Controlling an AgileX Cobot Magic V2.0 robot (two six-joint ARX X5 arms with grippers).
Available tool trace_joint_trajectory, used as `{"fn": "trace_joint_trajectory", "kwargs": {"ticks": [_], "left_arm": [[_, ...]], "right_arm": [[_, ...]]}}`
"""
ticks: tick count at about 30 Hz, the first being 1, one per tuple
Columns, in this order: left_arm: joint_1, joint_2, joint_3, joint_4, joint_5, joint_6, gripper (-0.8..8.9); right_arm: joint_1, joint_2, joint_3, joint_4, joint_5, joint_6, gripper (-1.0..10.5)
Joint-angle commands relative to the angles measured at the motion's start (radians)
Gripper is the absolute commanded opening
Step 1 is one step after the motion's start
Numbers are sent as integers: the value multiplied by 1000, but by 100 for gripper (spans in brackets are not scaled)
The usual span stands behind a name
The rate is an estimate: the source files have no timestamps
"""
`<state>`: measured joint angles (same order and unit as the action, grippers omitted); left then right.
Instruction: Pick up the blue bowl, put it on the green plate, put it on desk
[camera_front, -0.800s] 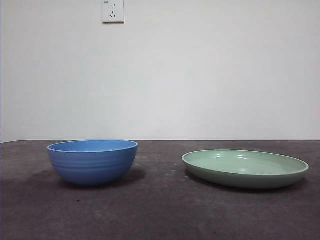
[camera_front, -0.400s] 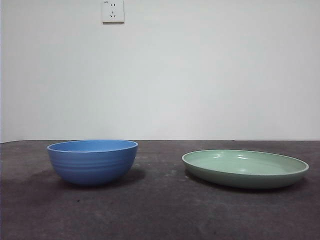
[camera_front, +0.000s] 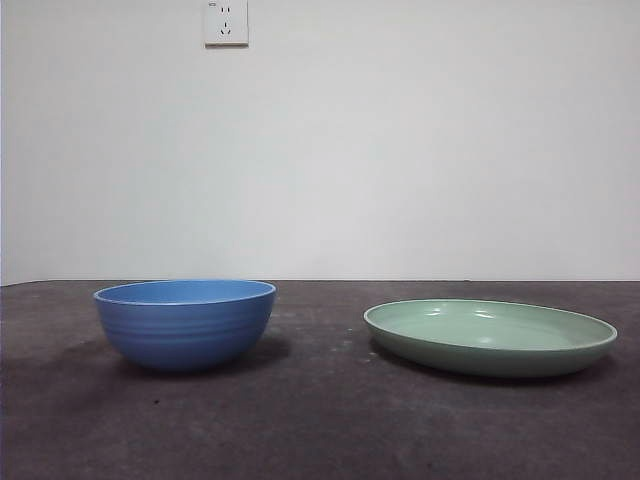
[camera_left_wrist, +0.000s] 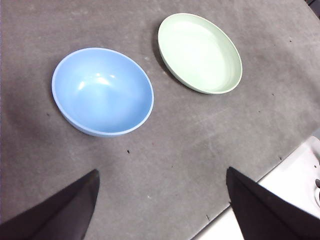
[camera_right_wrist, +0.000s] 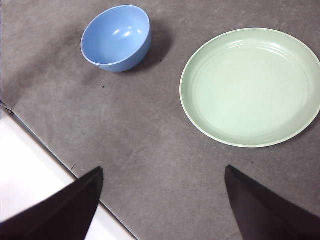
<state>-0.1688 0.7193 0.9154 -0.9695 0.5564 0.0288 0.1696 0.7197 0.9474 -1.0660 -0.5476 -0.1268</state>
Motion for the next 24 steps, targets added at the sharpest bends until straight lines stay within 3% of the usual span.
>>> {"fn": "trace_joint_trajectory", "kwargs": {"ticks": [1, 10, 24], "left_arm": [[-4, 10, 24, 24, 4, 3, 409], [-22, 97, 31, 90, -20, -49, 405], [-117, 500, 179, 181, -296, -67, 404]], "right_arm": [[3, 5, 19, 4, -3, 4, 389], [3, 5, 19, 11, -3, 8, 389], [3, 4, 19, 11, -3, 11, 389]]}}
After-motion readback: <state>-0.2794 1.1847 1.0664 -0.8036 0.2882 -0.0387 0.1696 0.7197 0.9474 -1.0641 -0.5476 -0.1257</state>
